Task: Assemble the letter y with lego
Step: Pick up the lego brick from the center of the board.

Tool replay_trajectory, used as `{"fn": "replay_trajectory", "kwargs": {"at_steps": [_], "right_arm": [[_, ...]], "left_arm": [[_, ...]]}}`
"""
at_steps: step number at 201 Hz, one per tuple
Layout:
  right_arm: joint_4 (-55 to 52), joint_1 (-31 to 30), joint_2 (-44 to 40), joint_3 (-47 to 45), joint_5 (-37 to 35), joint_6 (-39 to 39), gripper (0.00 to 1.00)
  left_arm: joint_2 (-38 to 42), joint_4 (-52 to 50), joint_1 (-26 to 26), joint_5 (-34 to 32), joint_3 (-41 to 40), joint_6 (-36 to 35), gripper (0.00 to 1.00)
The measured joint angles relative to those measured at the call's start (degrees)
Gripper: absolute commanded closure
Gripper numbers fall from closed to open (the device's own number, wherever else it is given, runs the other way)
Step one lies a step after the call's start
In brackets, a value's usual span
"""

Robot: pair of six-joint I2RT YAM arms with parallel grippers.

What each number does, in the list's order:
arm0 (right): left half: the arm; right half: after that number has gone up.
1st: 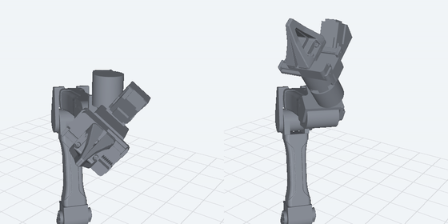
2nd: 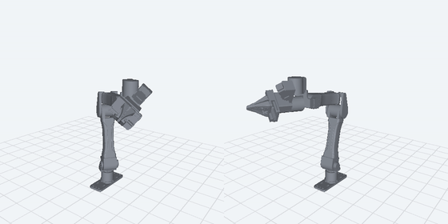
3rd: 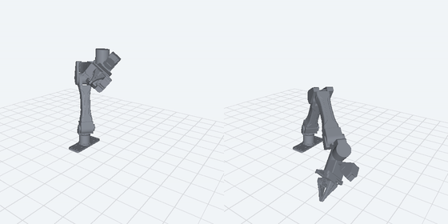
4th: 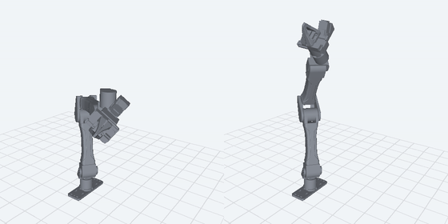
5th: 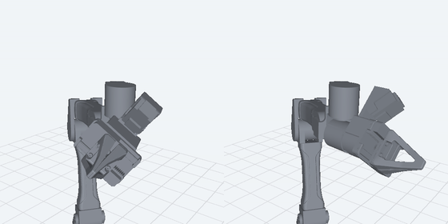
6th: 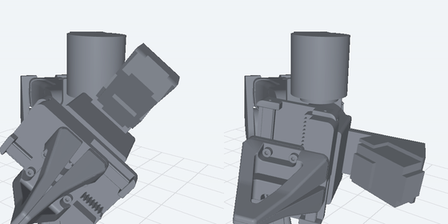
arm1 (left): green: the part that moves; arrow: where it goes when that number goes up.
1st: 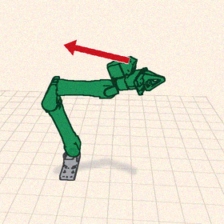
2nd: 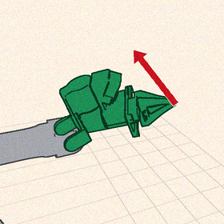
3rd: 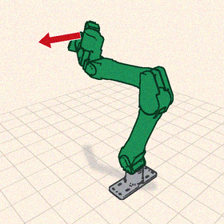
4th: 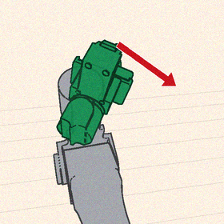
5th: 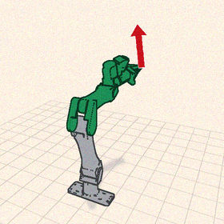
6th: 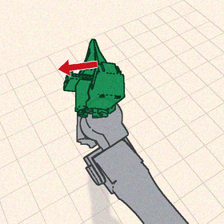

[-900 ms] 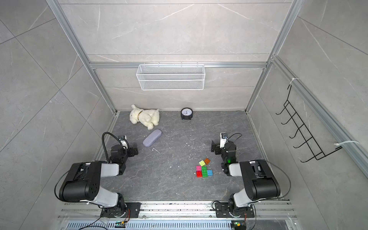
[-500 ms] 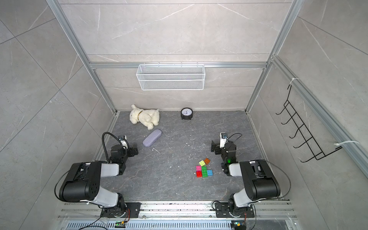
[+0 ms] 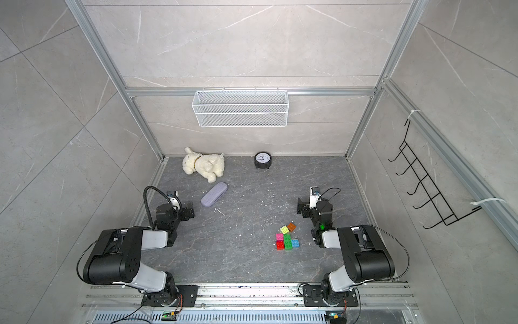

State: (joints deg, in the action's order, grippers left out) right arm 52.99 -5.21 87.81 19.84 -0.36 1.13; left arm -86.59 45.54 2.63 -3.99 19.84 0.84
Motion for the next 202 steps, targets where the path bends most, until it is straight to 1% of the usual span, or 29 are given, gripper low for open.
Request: {"fn": "replay_trajectory", "kwargs": {"at_steps": [37,51,66,80,93,110,119,139,168,189,202], "right_arm": [[0.4,0.0,-0.5,-0.5,-0.2,0.0,0.01],[-1.2,0.0,-3.2,-1.1,-0.3,0.0,0.01],[-5.9,0.0,-8.4,-0.7,-0.5,-0.1,0.01],[-13.7,0.0,-13.6,2.2,-0.2,-0.3,0.01],[-23.5,0.0,-16.4,8.2,0.9,-0.7,0.01],[-36.6,0.0,-17.1,18.1,2.2,-1.9,0.01],[-43.4,0.0,-17.1,23.3,2.6,-2.8,0.01],[-56.1,-0.4,-17.1,31.0,3.4,-4.8,0.01],[-73.8,-2.3,-17.0,35.7,3.4,-9.3,0.01],[-84.3,-4.2,-17.0,36.8,3.4,-12.3,0.01],[-89.9,-5.7,-17.0,36.9,3.7,-14.6,0.05]], "left_arm": [[0.1,-0.3,0.0,0.0,0.0,0.0,0.0],[0.7,-2.3,0.0,-0.1,0.7,0.0,0.0],[1.7,-5.5,0.0,-0.1,2.6,0.0,0.0],[3.2,-10.3,0.2,0.2,5.6,0.1,0.0],[4.4,-16.7,0.5,1.7,9.9,0.7,0.01],[5.6,-25.4,1.0,4.4,16.2,0.9,0.01],[6.2,-30.5,1.2,5.9,20.0,0.9,0.03],[6.9,-42.1,1.3,9.6,29.0,0.7,0.07],[7.3,-56.8,1.2,14.9,40.6,0.7,0.12],[8.2,-62.7,0.5,17.4,43.5,0.9,0.12],[8.8,-64.7,-0.3,18.7,42.6,1.4,0.12]]}}
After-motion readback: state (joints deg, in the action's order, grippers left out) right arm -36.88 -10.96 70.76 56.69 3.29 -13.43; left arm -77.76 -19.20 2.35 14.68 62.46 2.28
